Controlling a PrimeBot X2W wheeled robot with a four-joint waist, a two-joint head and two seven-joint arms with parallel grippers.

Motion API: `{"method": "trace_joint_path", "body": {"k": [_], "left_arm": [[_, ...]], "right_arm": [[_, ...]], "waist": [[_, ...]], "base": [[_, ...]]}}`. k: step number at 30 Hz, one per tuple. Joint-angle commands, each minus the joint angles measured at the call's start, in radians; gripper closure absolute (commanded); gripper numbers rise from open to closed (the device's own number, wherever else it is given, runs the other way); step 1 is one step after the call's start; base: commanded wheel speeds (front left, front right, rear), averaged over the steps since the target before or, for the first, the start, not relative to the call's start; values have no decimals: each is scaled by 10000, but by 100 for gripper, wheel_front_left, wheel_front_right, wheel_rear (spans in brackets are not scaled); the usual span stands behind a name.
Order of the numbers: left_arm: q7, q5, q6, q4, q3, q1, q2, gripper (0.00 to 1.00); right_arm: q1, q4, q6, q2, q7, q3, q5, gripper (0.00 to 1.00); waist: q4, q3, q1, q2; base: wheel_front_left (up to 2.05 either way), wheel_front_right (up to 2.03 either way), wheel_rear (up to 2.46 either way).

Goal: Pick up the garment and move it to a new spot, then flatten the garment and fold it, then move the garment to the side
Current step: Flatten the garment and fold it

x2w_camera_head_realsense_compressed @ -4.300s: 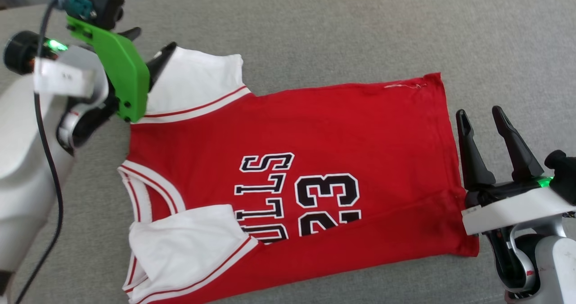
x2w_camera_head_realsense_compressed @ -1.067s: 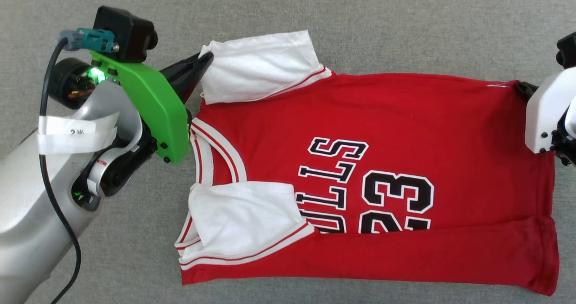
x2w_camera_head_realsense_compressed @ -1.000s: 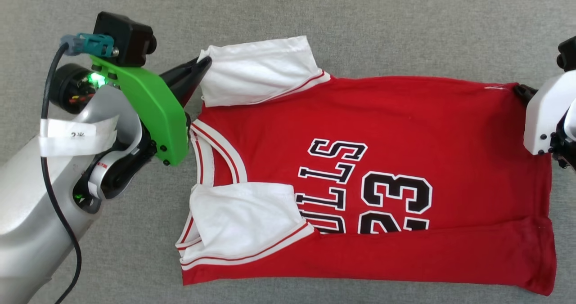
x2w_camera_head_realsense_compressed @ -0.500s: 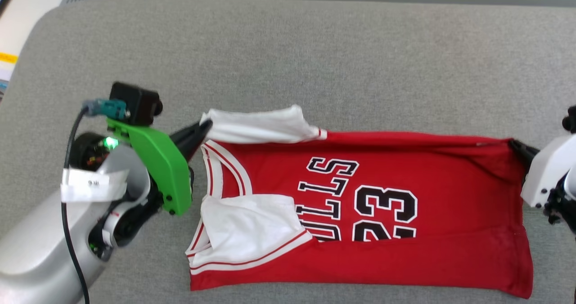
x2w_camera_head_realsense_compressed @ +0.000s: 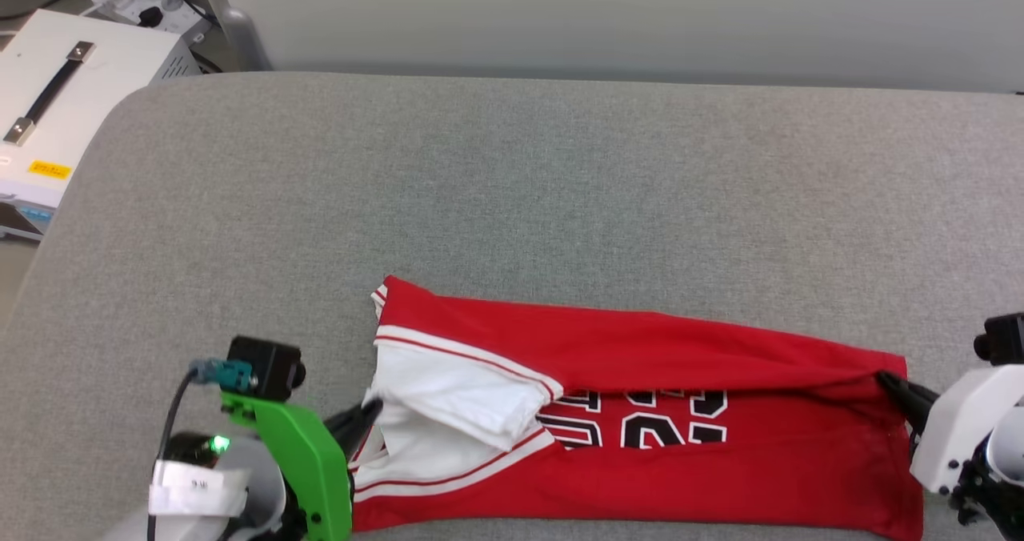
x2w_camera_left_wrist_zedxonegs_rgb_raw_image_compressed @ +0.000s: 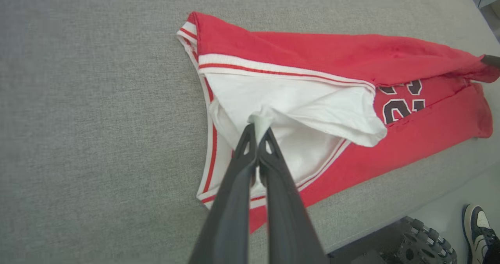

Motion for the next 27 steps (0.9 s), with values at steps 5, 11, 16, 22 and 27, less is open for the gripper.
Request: {"method": "trace_joint_path", "body": {"k": [5, 11, 16, 22, 27], "left_arm": [[-151, -274, 7, 288, -141, 657, -21, 100], [-140, -280, -150, 669, -313, 738, -176, 100], [-214, -104, -326, 1075, -480, 610, -413, 100], [-186, -4, -548, 1643, -723, 537, -700, 0], [-406, 88, -548, 2044, -779, 501, -1019, 0]], "right_arm": [[544, -372, 0, -273, 182, 163, 170, 100], [802, -653, 0, -579, 426, 588, 133, 100], [933, -691, 0, -866, 519, 955, -101, 100], [879, -531, 0, -946, 420, 1353, -166, 55], [821, -257, 0, -953, 313, 1500, -162, 0]], "waist": [[-27, -160, 1, 0], [-12, -160, 1, 0], [-4, -85, 1, 0], [-14, 28, 1, 0], [2, -137, 1, 0]], "base": [[0, 0, 0], [0, 0, 0], [0, 0, 0], [0, 0, 0], [0, 0, 0]]}}
